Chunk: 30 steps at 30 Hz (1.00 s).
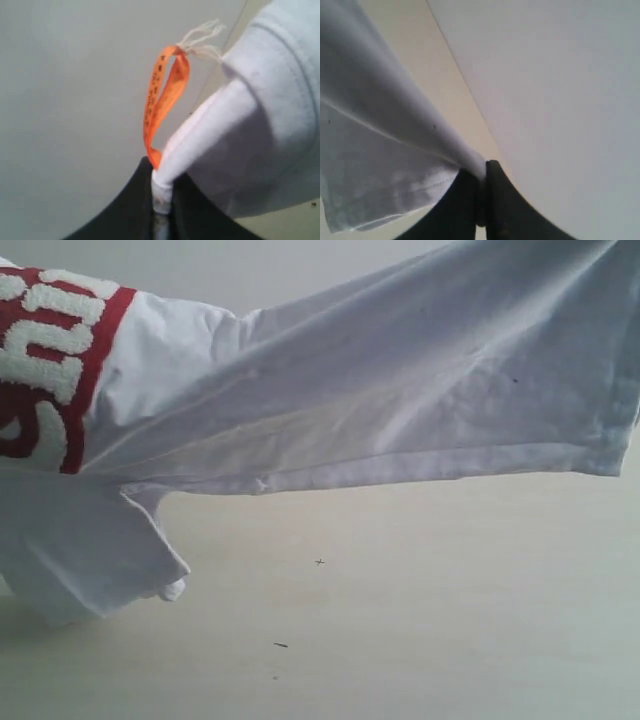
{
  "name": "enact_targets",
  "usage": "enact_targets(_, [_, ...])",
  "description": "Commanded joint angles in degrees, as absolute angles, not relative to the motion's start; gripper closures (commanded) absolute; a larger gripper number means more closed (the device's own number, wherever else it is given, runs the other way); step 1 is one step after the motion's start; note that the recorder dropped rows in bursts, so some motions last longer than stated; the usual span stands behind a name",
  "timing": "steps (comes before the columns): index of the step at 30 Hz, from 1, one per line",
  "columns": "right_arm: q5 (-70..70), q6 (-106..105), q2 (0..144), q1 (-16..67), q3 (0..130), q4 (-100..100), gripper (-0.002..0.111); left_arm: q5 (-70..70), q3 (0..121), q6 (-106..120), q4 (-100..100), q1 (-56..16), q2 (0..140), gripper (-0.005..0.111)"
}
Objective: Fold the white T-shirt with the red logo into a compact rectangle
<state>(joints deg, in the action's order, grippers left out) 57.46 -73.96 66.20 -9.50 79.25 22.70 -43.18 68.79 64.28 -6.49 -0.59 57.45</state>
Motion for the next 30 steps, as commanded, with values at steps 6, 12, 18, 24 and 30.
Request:
enact_targets(6, [69.96,-64.6,77.32,-9.64,79.84,18.59,0.108,-59.06,69.97,61.45,-5.11,-0.71,71.18,0.107])
enact_targets(12, [69.96,-61.24,91.38,-9.64,80.23,18.16,0.108,-57.29,69.97,63.04,-8.18,-0.58,86.8,0.107])
enact_targets(18, [60.25,-58.57,106.78,-9.64,84.81,8.47,0.108,-32.49,69.97,62.25,-14.69,-0.58,100.24,0.107])
enact_targets(24, [31.17,-54.61,115.39,-9.64,85.73,10.71,0.106,-4.6,69.97,58.06,-16.26,0.02,109.8,0.102])
enact_targets(30, [13.71,-55.4,118.6,-9.64,85.73,11.36,0.078,13.69,69.97,58.19,-15.9,2.12,114.77,0.052])
